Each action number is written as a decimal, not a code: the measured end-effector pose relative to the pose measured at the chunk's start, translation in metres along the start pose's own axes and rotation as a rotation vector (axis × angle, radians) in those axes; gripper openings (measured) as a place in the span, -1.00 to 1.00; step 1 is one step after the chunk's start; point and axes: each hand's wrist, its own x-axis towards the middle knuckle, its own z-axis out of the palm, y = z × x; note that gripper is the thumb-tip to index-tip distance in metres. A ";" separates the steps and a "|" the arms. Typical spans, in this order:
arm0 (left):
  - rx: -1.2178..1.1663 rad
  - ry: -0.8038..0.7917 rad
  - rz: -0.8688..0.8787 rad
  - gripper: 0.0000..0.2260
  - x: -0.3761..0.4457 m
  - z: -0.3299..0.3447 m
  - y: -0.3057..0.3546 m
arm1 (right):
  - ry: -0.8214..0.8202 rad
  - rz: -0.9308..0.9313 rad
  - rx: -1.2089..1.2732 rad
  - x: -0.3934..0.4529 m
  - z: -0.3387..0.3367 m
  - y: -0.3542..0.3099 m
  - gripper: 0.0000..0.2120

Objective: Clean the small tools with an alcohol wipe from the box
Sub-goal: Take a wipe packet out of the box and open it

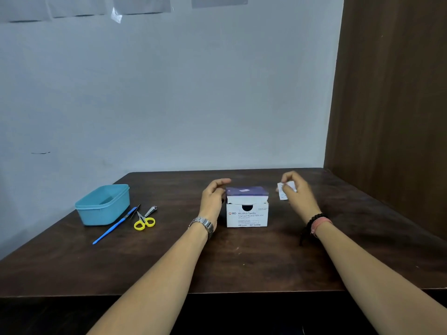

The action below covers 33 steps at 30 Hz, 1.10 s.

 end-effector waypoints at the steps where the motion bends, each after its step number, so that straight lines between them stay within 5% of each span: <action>1: 0.013 -0.004 0.026 -0.74 0.001 -0.001 0.000 | 0.023 0.023 0.011 0.001 -0.002 0.001 -0.76; 5: 0.025 -0.104 0.180 -0.83 0.000 -0.001 0.000 | 0.018 0.025 0.008 0.000 0.000 0.001 -0.71; 10: 0.324 -0.284 0.309 -0.92 0.000 0.000 -0.006 | 0.043 0.002 0.055 0.002 0.003 0.004 -0.86; 16: 0.461 -0.255 0.346 -0.92 0.000 0.002 -0.007 | 0.007 -0.096 0.215 0.001 0.007 -0.008 -0.88; 20: 0.519 -0.306 0.408 -0.73 -0.003 0.003 -0.005 | -0.101 -0.304 0.112 -0.009 0.019 -0.021 -0.84; 25: 0.485 -0.309 0.435 -0.82 -0.001 0.007 -0.010 | -0.228 -0.397 -0.012 -0.016 0.031 -0.023 -0.90; 33: 0.226 -0.243 0.314 -0.89 0.001 0.006 -0.009 | -0.397 -0.150 -0.259 -0.007 0.025 -0.006 -0.32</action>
